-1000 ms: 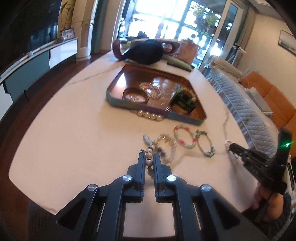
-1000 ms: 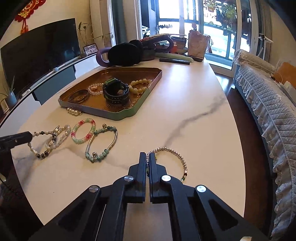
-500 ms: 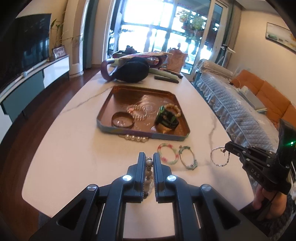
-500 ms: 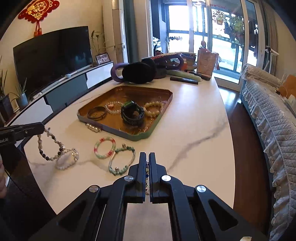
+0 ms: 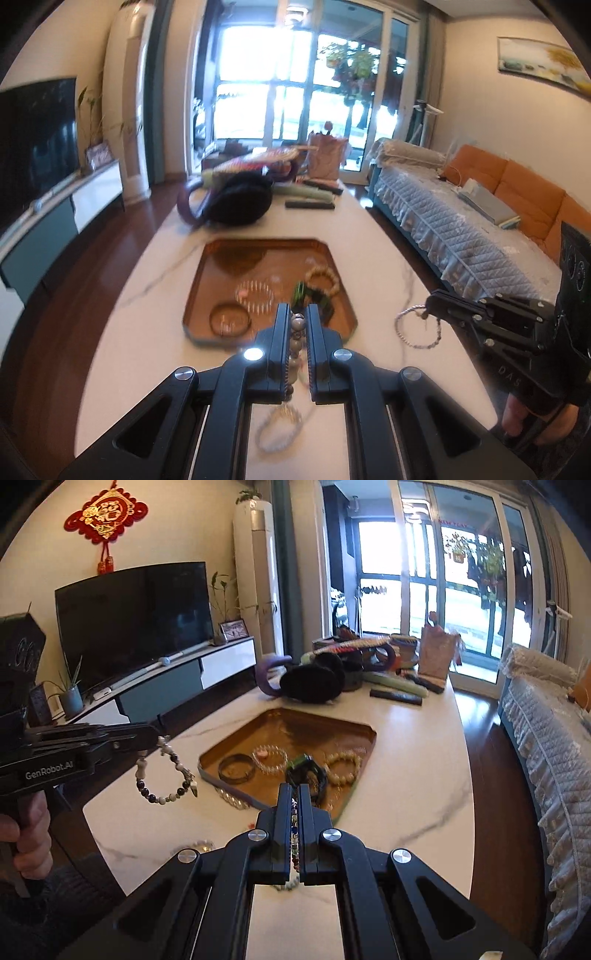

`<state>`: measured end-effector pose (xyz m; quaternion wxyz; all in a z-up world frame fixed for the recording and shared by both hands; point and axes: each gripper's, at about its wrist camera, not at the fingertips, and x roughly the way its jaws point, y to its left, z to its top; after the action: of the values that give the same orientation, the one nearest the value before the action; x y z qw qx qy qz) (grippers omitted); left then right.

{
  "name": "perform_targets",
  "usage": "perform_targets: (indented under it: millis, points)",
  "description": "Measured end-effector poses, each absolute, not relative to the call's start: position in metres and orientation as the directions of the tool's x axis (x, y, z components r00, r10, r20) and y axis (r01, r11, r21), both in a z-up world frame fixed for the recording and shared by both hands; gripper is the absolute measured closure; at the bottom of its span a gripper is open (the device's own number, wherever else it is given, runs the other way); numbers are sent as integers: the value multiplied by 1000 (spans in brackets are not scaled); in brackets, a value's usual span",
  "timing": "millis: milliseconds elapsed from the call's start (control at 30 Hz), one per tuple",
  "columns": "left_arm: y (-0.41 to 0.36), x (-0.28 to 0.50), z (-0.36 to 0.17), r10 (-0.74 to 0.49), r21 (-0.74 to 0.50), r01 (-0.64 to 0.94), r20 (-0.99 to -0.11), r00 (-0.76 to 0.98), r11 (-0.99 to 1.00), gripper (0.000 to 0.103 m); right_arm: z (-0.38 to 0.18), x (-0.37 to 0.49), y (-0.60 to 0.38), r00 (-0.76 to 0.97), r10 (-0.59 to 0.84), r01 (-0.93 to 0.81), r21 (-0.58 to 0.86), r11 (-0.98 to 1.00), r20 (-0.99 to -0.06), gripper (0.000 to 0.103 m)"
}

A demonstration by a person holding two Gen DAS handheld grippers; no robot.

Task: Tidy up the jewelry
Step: 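Carry the bead bracelet with the left tool while the right tool carries the chain bracelet to the tray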

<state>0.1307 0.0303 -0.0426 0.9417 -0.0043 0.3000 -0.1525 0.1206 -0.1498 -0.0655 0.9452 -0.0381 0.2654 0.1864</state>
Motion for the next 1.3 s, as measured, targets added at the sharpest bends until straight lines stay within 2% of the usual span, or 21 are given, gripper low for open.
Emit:
perform_targets:
  millis: [367,600,833,1000,1300]
  points:
    - [15,181,-17,-277,-26,308,-512,813,951,95,-25,166,-120,824,359,-415,-35,909,-438,101]
    - [19,226,-29,-247,-12,282,-519,818,959,95,-35,214,-110,812,361,-429,-51,902,-458,101]
    - [33,296,-77,-209,-24,244,-604,769,970,95,-74,274,-110,761,379,-446,-1,895,-527,101]
    - [55,337,-118,-223,-93,218,-668,710,971,95,-115,313,-120,728,354,-413,36,910,-587,101]
    - [68,360,-166,-193,-115,161,-730,655,980,95,-151,338,-122,680,335,-390,65,919,-652,101]
